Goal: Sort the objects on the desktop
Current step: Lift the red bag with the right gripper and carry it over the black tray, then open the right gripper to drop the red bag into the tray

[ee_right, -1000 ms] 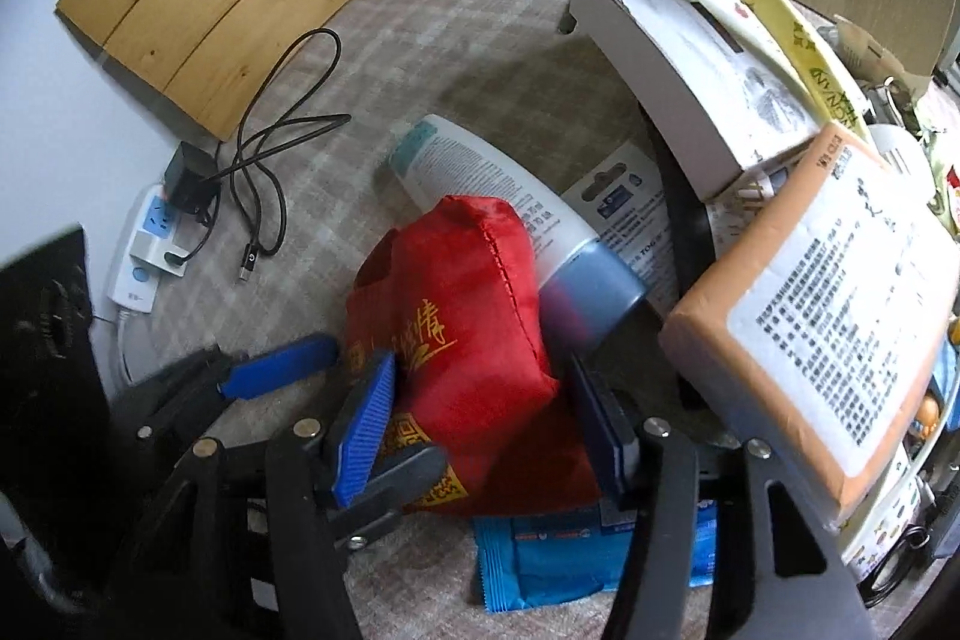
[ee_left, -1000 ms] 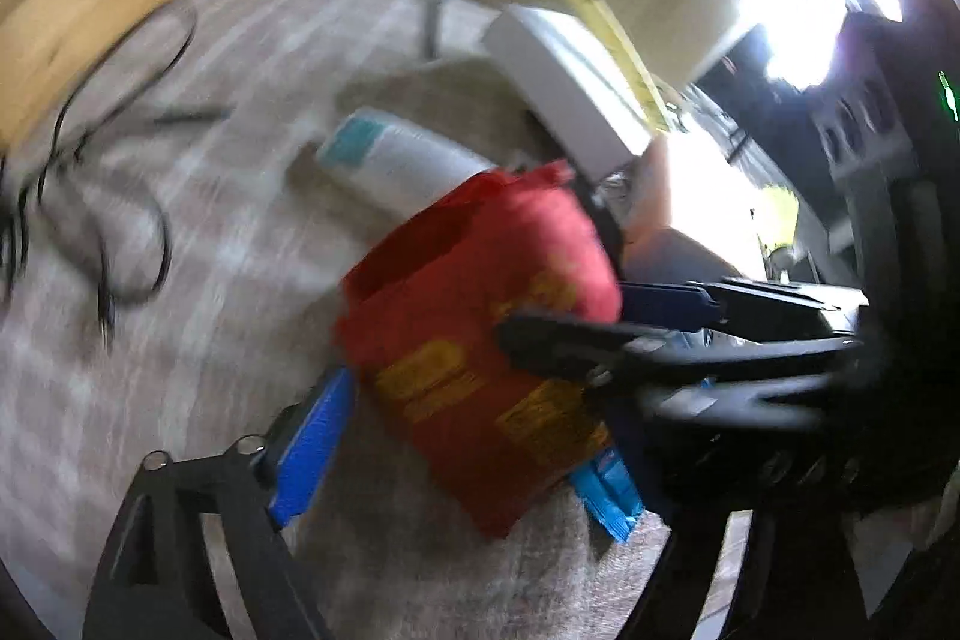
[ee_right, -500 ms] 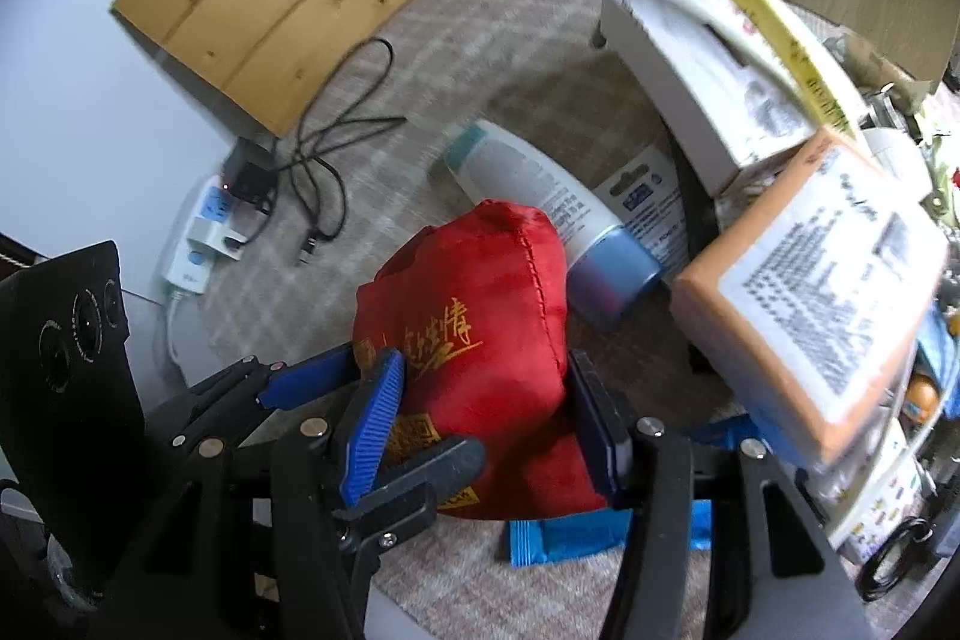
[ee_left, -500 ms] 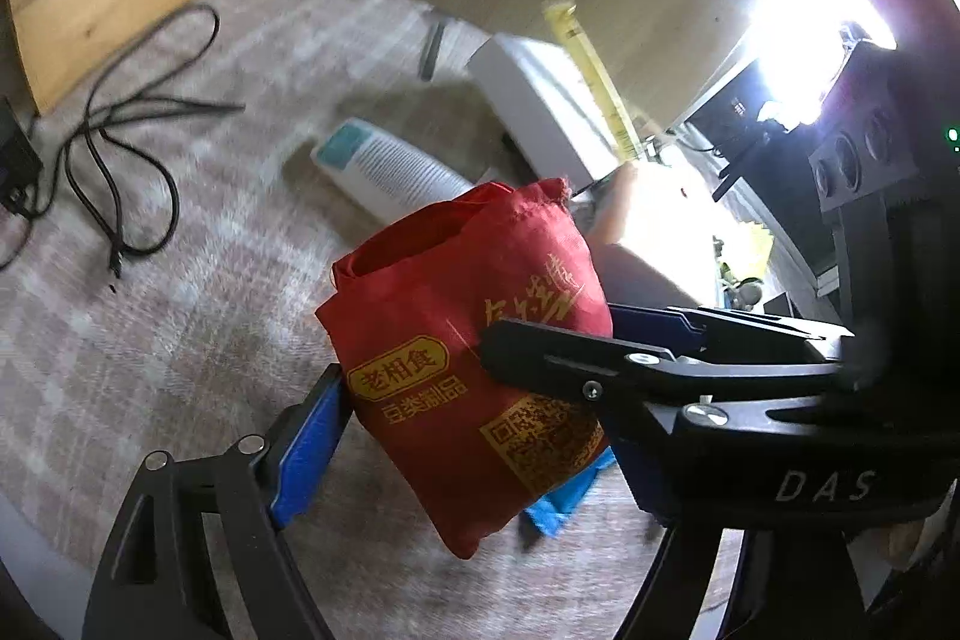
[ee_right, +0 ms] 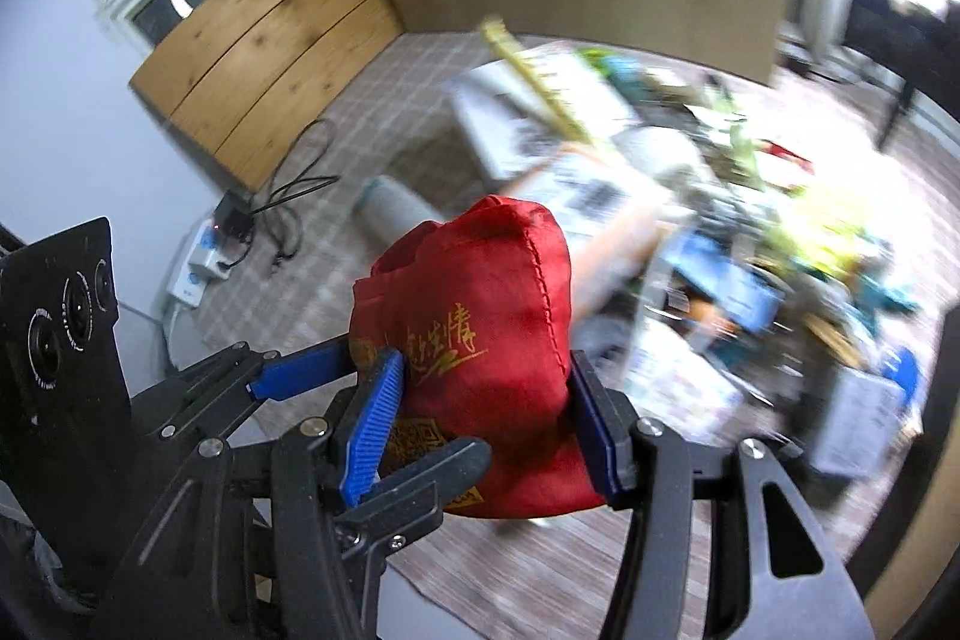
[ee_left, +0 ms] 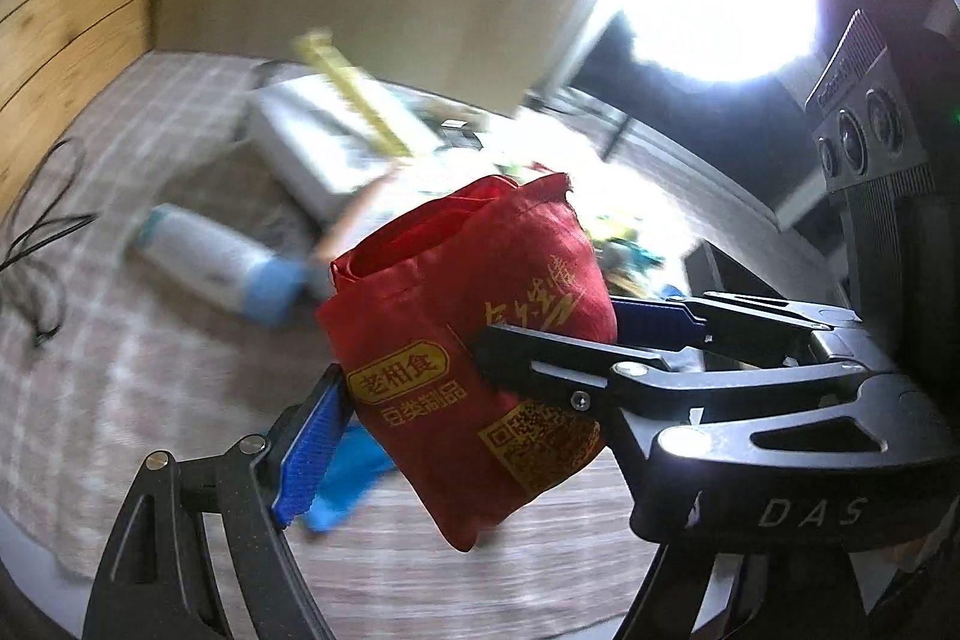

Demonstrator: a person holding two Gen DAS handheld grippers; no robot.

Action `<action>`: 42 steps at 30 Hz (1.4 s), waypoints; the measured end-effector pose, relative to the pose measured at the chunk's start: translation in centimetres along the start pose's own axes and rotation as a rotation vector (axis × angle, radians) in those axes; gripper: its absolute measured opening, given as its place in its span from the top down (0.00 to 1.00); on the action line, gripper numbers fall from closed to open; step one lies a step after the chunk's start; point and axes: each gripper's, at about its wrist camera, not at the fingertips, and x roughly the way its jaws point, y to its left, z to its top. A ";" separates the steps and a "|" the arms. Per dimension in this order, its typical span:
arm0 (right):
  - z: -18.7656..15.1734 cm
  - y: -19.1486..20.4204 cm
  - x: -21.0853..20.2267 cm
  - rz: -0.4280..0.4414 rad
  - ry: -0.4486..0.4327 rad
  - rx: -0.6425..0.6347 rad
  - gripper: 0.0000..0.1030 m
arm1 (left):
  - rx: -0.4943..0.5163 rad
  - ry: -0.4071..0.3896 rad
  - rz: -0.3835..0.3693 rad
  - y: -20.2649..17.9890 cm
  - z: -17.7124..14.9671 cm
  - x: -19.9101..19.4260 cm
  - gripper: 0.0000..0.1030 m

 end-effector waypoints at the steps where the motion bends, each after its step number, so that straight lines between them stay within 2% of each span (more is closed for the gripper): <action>1: -0.6 -1.2 -1.0 -0.017 -0.011 0.017 0.48 | 0.022 0.007 -0.011 -1.5 0.0 0.5 0.24; 2: -1.0 -1.8 -1.6 -0.061 -0.043 0.077 0.48 | 0.034 0.012 -0.019 -2.4 0.0 0.7 0.24; 6: -3.9 -6.1 -5.3 -0.131 -0.078 0.138 0.48 | 0.118 0.045 -0.065 -8.1 -0.3 2.7 0.24; 15: -11.8 -16.6 -12.7 -0.239 -0.129 0.345 0.48 | 0.302 0.142 -0.194 -21.3 -2.6 7.8 0.25; 20: -16.5 -21.1 -16.1 -0.300 -0.151 0.461 0.48 | 0.402 0.194 -0.255 -28.0 -4.3 10.1 0.25; 27: -21.1 -24.8 -19.0 -0.360 -0.170 0.561 0.48 | 0.497 0.244 -0.300 -34.1 -6.1 12.2 0.26; 30: -22.3 -26.0 -19.9 -0.373 -0.174 0.582 0.48 | 0.526 0.257 -0.301 -35.5 -6.6 12.6 0.25; 34: -23.1 -27.0 -21.2 -0.445 -0.186 0.619 0.48 | 0.565 0.256 -0.253 -36.3 -7.0 12.8 0.24; 38: -22.5 -27.4 -21.3 -0.439 -0.191 0.630 0.48 | 0.539 0.247 -0.235 -34.4 -6.2 12.1 0.24; 42: -21.1 -25.8 -20.7 -0.426 -0.208 0.612 0.48 | 0.519 0.217 -0.198 -31.3 -4.8 10.5 0.24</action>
